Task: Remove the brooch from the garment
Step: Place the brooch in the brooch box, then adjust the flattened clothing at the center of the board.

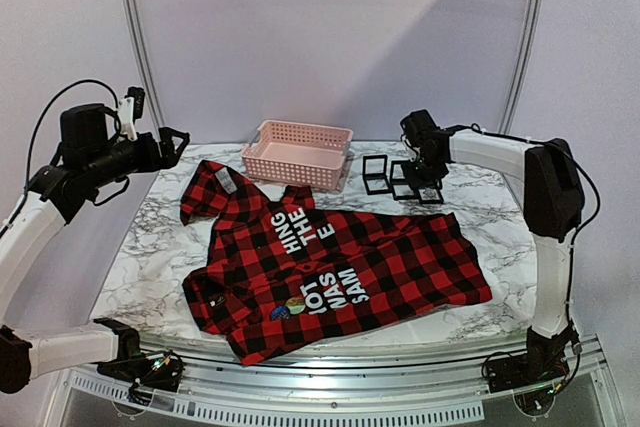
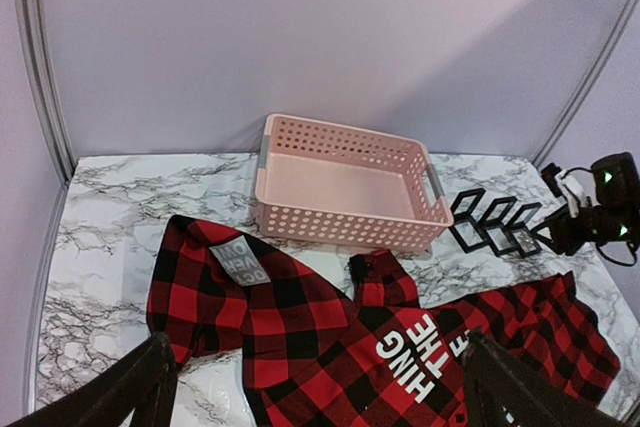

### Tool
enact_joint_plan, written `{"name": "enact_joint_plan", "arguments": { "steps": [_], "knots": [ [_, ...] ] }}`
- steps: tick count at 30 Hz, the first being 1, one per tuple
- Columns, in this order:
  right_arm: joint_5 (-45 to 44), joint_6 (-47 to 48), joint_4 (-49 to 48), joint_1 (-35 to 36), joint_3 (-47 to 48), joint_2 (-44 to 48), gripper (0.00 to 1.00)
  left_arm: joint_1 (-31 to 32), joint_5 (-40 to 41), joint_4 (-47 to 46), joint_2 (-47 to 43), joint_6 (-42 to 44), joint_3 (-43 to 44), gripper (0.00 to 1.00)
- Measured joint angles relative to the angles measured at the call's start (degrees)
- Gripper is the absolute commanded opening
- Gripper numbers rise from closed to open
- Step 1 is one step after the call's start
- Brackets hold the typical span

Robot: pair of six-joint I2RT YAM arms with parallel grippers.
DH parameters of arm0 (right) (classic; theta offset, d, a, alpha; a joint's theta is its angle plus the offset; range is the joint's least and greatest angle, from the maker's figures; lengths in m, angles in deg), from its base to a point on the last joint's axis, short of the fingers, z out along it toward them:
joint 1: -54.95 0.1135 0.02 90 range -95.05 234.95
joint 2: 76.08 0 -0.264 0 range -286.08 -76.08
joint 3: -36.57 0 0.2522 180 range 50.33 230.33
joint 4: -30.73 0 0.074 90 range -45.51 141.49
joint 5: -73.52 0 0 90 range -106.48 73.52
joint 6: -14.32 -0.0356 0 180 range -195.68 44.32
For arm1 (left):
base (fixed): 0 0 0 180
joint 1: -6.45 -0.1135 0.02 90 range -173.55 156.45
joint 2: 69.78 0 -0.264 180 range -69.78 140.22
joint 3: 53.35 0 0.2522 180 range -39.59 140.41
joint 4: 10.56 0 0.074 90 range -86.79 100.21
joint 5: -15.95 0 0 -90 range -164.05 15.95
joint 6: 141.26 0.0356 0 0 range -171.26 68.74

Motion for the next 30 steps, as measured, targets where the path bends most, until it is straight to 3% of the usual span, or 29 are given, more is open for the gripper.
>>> {"name": "enact_joint_plan", "arguments": {
  "steps": [10, 19, 24, 30],
  "knots": [
    [16.5, -5.3, -8.1, 2.8, -18.6, 23.7, 0.54, 2.4, -0.1, -1.0, 2.5, -1.3, -1.9, 0.98],
    [38.7, -9.8, -23.4, 12.2, -35.9, 44.7, 0.61, 19.5, 3.7, -3.5, 6.4, -11.6, -8.2, 0.97],
    [43.5, -12.0, -30.5, 19.8, -42.2, 44.6, 0.59, 27.1, 5.4, -4.3, 11.0, -19.1, -13.5, 0.97],
    [45.0, -14.4, -37.5, 28.3, -44.1, 36.5, 0.52, 32.6, 6.8, -6.7, 15.7, -25.6, -16.2, 0.98]
  ]
}}
